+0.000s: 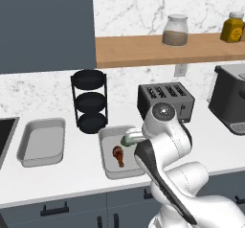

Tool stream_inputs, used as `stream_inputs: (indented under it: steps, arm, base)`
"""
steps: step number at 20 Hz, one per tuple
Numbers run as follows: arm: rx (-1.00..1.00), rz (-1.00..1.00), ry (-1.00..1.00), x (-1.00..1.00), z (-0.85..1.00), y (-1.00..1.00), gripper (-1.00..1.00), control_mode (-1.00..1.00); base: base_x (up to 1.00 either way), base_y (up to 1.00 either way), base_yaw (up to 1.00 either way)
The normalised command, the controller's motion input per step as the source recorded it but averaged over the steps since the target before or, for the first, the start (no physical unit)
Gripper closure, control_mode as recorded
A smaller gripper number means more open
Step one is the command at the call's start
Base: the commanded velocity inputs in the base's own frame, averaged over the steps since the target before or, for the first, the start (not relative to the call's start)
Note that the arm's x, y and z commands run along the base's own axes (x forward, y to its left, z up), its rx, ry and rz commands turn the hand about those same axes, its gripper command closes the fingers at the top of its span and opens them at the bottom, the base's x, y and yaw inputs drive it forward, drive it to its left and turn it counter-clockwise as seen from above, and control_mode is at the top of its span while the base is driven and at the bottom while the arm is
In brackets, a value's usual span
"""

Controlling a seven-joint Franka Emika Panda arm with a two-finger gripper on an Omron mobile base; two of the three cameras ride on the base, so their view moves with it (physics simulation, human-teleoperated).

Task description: Place one broccoli and one chicken drumstick in each tupperware on the nearby counter, to pack two identical lunches.

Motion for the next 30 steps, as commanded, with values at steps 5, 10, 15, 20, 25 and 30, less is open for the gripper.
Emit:
stream_inputs:
  steps: [5,10,15,20,25,30]
  arm:
    - [0.01,0.00,0.00,-0.08,0.04,-0.17,-1.00,1.00]
    - [0.00,0.00,0.00,0.00,0.00,0.00,-1.00,1.00]
    - [0.00,0.00,0.00,0.00,0.00,0.00,-1.00,1.00]
    - [0.00,0.00,0.00,0.00,0.00,0.00,-1.00,1.00]
    - [0.00,0.00,0.00,0.00,0.00,0.00,-1.00,1.00]
    - [0.00,0.00,0.00,0.00,0.00,0.00,-1.00,1.00]
  base:
    - [-0.08,-0.40,0.00]
    - [-0.46,-0.94,-0.01]
    - [-0.88,-1.00,-0.11]
    - [-0.97,-0.75,-0.05]
    - [-0.33,-0.89,-0.11]
    - [-0.01,-1.00,-0.05]
